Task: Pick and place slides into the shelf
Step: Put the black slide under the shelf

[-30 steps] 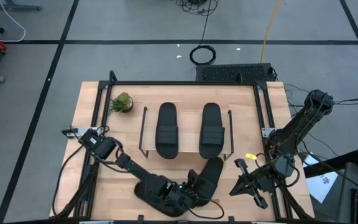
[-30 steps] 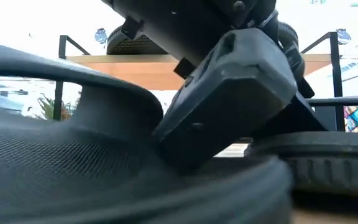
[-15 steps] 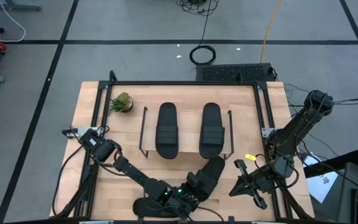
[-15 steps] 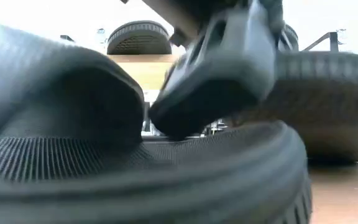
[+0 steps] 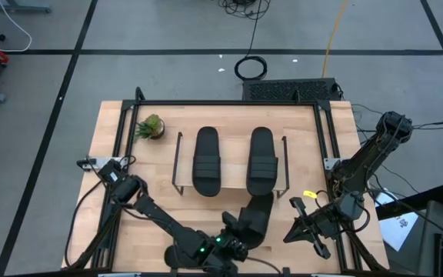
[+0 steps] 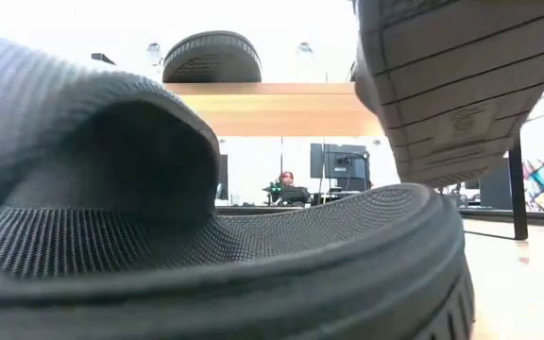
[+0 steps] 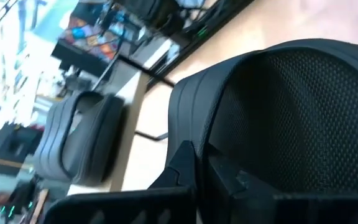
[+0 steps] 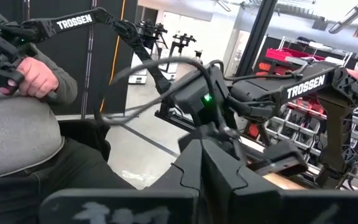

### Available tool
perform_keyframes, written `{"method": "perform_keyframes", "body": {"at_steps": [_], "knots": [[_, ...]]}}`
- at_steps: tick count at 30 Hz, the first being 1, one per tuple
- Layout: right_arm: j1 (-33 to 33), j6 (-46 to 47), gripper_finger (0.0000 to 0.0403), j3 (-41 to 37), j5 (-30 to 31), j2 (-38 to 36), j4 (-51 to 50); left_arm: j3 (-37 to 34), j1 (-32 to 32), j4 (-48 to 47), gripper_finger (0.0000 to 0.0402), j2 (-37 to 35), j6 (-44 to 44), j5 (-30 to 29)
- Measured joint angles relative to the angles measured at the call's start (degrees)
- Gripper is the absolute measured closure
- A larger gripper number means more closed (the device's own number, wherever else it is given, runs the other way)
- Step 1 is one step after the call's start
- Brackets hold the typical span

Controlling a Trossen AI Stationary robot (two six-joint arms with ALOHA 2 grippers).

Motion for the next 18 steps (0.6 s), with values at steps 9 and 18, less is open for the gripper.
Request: {"method": "perform_keyframes", "body": {"at_steps": [9, 18], "knots": [[0.00, -0.44, 0.0403, 0.00, 0.00, -0.02, 0.15, 0.02, 2.33, -3.18, 0.0401, 2.22, -3.66, 0.14], [0.00, -0.46, 0.0403, 0.00, 0.03, -0.04, 0.16, 0.02, 4.63, 3.82, 0.0401, 7.02, 5.04, -5.51]]}}
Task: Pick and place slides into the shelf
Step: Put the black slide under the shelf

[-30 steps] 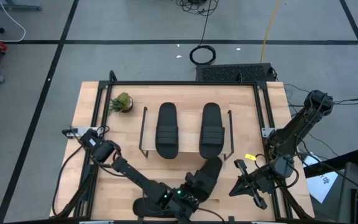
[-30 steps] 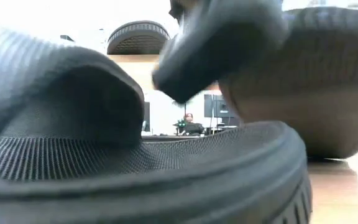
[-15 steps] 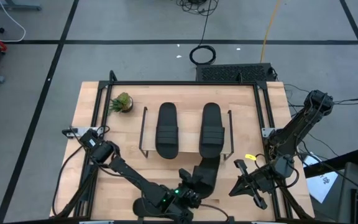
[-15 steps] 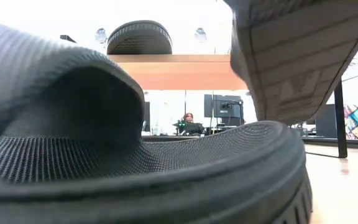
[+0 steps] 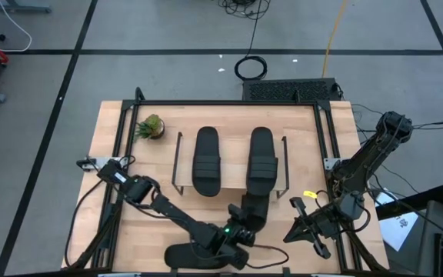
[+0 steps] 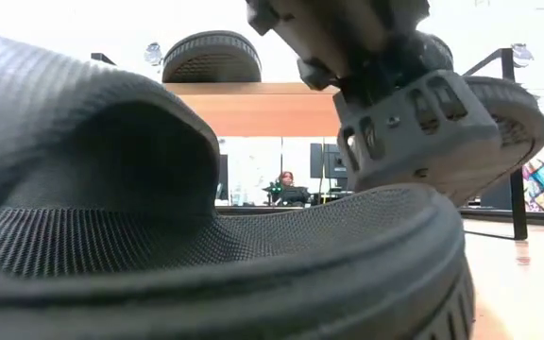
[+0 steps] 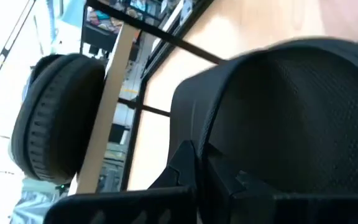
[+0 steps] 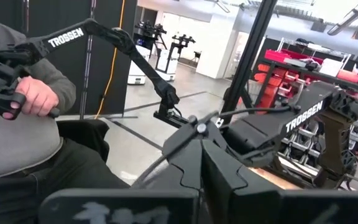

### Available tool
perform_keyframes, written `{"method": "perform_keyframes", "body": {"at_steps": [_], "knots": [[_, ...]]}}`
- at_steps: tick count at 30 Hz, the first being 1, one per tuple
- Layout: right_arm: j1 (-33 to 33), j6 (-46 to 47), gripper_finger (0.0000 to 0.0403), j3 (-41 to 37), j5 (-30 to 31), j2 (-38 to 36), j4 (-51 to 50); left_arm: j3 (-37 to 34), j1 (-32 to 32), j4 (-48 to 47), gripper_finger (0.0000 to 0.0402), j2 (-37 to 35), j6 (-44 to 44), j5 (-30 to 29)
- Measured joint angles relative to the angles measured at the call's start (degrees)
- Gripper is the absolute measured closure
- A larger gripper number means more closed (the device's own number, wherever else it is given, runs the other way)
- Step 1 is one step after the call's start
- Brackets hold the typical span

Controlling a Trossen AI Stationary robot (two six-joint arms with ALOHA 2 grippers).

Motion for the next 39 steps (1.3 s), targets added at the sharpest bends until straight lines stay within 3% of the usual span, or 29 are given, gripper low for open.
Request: {"method": "perform_keyframes", "body": {"at_steps": [11, 19, 39], "knots": [[0.00, 0.00, 0.0403, 0.00, -0.01, 0.00, 0.06, 0.00, 2.70, 1.89, 0.0402, 0.49, 0.64, -1.68], [0.01, 0.00, 0.0403, 0.00, -0.01, 0.00, 0.01, 0.00, 4.08, 1.09, 0.0401, 0.49, -1.21, 3.10], [0.00, 0.22, 0.0403, 0.00, -0.03, 0.00, -0.03, 0.07, 6.09, -2.99, 0.0401, 1.44, -7.54, 4.84]]}}
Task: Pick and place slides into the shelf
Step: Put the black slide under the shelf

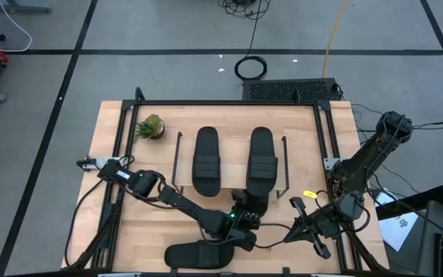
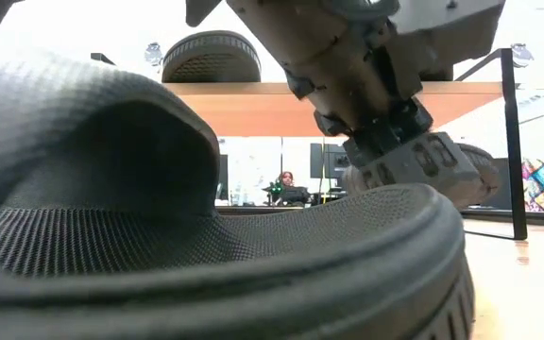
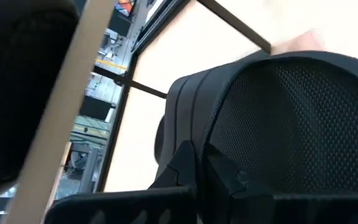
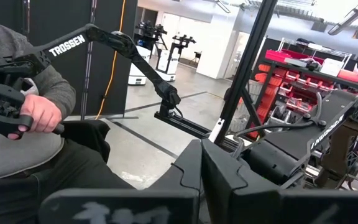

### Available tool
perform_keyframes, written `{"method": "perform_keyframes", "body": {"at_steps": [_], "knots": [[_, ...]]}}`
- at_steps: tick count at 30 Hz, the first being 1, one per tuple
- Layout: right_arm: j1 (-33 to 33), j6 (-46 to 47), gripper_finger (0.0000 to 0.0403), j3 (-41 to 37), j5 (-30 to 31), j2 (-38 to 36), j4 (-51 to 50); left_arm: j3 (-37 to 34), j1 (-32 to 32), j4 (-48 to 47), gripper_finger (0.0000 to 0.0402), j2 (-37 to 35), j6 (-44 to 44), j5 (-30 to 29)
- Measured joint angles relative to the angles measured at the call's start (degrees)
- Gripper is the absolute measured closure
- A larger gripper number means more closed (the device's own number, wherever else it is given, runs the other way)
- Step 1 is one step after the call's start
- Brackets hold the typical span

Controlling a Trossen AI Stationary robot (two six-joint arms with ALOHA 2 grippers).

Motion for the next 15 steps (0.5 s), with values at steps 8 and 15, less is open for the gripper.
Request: {"method": "perform_keyframes", "body": {"at_steps": [8, 15], "knots": [[0.02, 0.15, 0.0403, 0.00, -0.02, 0.00, 0.00, 0.02, 0.56, 0.21, 0.0401, 1.48, -0.54, -0.22], [0.01, 0.09, 0.0403, 0.00, -0.02, 0.00, -0.05, 0.02, 1.35, 1.02, 0.0401, 1.44, -1.38, -1.51]]}}
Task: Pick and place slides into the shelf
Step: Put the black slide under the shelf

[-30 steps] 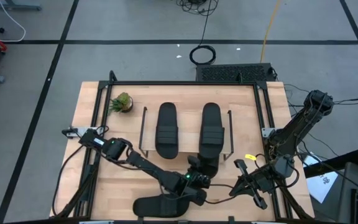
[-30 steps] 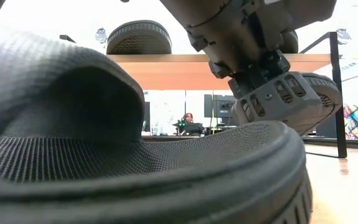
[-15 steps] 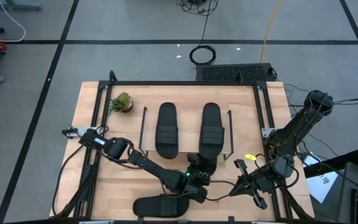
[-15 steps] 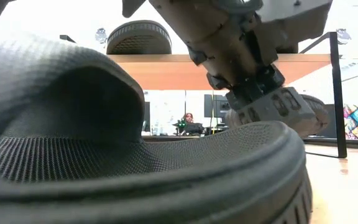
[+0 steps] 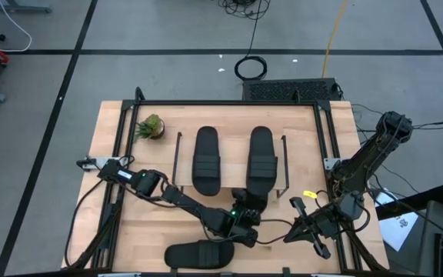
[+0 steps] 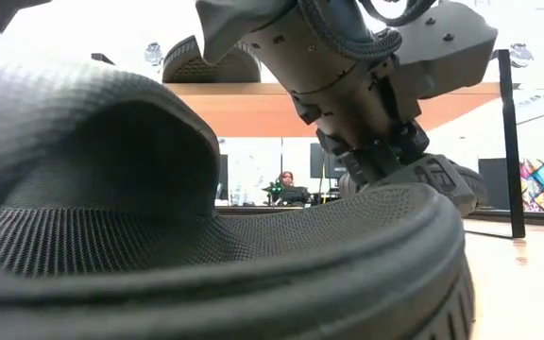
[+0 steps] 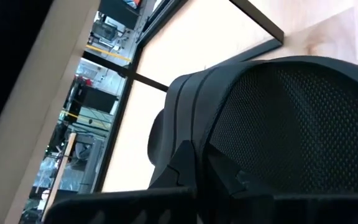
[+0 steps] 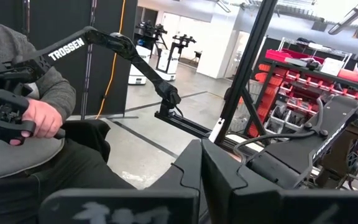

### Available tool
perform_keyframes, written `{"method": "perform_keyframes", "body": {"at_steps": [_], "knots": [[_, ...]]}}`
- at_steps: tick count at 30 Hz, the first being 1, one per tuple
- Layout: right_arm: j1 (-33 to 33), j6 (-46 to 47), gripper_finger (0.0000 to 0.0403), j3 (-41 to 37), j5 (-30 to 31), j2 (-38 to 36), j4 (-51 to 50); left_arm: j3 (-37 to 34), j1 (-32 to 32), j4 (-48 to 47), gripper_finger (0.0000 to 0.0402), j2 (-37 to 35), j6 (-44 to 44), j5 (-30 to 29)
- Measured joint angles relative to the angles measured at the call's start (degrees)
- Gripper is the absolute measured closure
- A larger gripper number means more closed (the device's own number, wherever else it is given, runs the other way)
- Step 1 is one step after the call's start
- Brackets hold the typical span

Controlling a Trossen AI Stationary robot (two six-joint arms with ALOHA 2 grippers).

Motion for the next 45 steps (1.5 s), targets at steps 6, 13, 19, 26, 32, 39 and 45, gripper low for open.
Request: {"method": "perform_keyframes", "body": {"at_steps": [6, 13, 19, 26, 32, 39, 45], "knots": [[-0.01, -0.04, 0.0403, 0.00, 0.00, 0.00, 0.00, 0.00, 0.56, -0.03, 0.0401, 0.00, -1.51, -0.04], [0.01, 0.02, 0.0403, 0.00, 0.00, 0.00, 0.00, -0.02, 1.01, -0.29, 0.0401, 0.00, -3.00, 2.59], [0.01, 0.05, 0.0403, 0.00, 0.00, 0.00, 0.00, -0.03, 0.91, -0.29, 0.0387, -0.02, -2.08, 8.60], [-0.01, 0.11, 0.0403, 0.00, 0.00, 0.00, 0.00, -0.04, 0.52, -0.05, 0.0311, -0.15, -2.70, 12.97], [-0.01, 0.11, 0.0403, 0.00, 0.00, 0.00, 0.00, -0.02, -0.06, -0.09, 0.0214, -0.15, -4.03, 13.56], [0.01, 0.13, 0.0403, 0.00, 0.00, 0.00, -0.01, -0.04, -1.48, 0.15, 0.0126, -0.15, -0.26, 11.96], [-0.01, 0.57, 0.0403, 0.00, 0.00, 0.00, -0.02, -0.04, -2.83, 0.25, 0.0098, -0.15, 1.85, 11.45]]}}
